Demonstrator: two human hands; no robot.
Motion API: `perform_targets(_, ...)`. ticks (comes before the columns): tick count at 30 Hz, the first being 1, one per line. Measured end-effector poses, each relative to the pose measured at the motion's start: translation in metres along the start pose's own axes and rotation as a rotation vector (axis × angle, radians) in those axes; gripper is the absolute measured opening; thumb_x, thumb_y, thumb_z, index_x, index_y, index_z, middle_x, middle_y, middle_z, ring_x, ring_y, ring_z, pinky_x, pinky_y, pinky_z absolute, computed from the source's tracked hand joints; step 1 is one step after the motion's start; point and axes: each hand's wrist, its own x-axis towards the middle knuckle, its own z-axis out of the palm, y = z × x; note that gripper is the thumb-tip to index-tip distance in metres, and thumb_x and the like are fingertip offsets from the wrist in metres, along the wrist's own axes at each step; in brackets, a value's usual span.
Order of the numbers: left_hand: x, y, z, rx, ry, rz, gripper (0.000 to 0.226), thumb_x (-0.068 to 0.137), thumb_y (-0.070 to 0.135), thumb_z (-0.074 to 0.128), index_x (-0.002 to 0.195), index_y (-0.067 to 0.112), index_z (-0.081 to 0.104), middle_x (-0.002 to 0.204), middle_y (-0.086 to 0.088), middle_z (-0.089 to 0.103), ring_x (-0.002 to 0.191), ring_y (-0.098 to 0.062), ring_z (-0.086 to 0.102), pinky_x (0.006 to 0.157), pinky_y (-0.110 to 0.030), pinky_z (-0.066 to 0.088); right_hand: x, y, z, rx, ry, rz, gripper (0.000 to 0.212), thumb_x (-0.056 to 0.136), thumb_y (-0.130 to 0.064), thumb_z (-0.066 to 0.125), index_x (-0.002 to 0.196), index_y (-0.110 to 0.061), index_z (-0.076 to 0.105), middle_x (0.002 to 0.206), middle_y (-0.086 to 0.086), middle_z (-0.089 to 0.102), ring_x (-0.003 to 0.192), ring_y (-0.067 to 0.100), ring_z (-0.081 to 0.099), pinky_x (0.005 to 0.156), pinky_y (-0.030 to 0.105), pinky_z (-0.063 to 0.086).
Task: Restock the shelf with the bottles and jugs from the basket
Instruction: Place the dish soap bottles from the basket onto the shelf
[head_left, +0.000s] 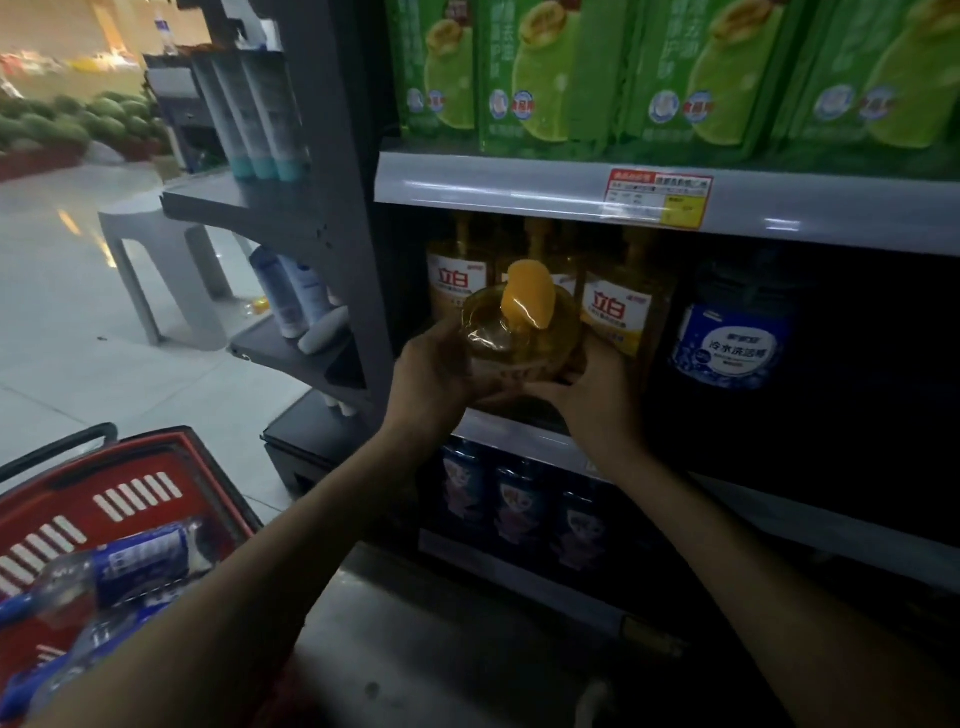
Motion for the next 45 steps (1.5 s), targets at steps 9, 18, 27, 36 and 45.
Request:
perform_targets(9,0.025,-0.011,0.023,-0.032,-0.039,-0.079,0.052,0.078,0.007,0.085,0.123,0.023,0.066,0.113,0.006,0.078,0.109,-0.008,0.072,0.095,-0.045,0.06,0.013,0.012,-0.01,0.121,0.013,0.133,0.06,0.066,0.0,0.089,0.119,-0.013,0.065,0.113,-0.003,0.072,0.11,0.014,0.067,0.093,0.04,0.059)
perform_targets(18,0.034,-0.019,0.033,-0.205,0.114,-0.214,0.059,0.072,0.021,0.093,0.122,0.02,0.062,0.116,0.0,0.076,0.106,-0.015,0.074,0.09,-0.048,0.062,0.021,0.011,0.009,0.107,0.105,0.149,0.063,0.07,-0.006,0.089,0.125,-0.018,0.063,0.126,-0.001,0.069,0.122,0.02,0.063,0.095,0.049,0.058)
perform_targets(27,0.035,-0.021,0.042,-0.191,0.164,-0.223,0.052,0.082,0.017,0.086,0.126,0.021,0.059,0.123,0.002,0.071,0.112,-0.014,0.069,0.093,-0.048,0.061,0.025,0.011,0.018,0.156,0.124,0.195,0.064,0.076,0.0,0.083,0.133,-0.018,0.061,0.13,0.003,0.068,0.125,0.021,0.061,0.098,0.049,0.056)
perform_targets(36,0.012,-0.019,0.031,-0.132,0.074,-0.197,0.048,0.088,0.004,0.077,0.119,0.035,0.056,0.115,0.009,0.072,0.109,-0.009,0.07,0.096,-0.046,0.06,0.008,-0.006,-0.002,0.081,0.035,0.245,0.067,0.083,0.003,0.077,0.143,-0.017,0.053,0.126,0.006,0.065,0.114,0.019,0.064,0.078,0.018,0.054)
perform_targets(45,-0.049,-0.003,-0.035,0.263,-0.089,-0.172,0.054,0.093,0.029,0.074,0.142,0.026,0.052,0.13,0.011,0.063,0.117,-0.005,0.06,0.097,-0.03,0.051,-0.023,-0.034,-0.002,-0.043,-0.151,0.165,0.052,0.081,-0.014,0.084,0.127,-0.024,0.061,0.119,-0.005,0.063,0.104,0.008,0.062,0.09,0.032,0.058)
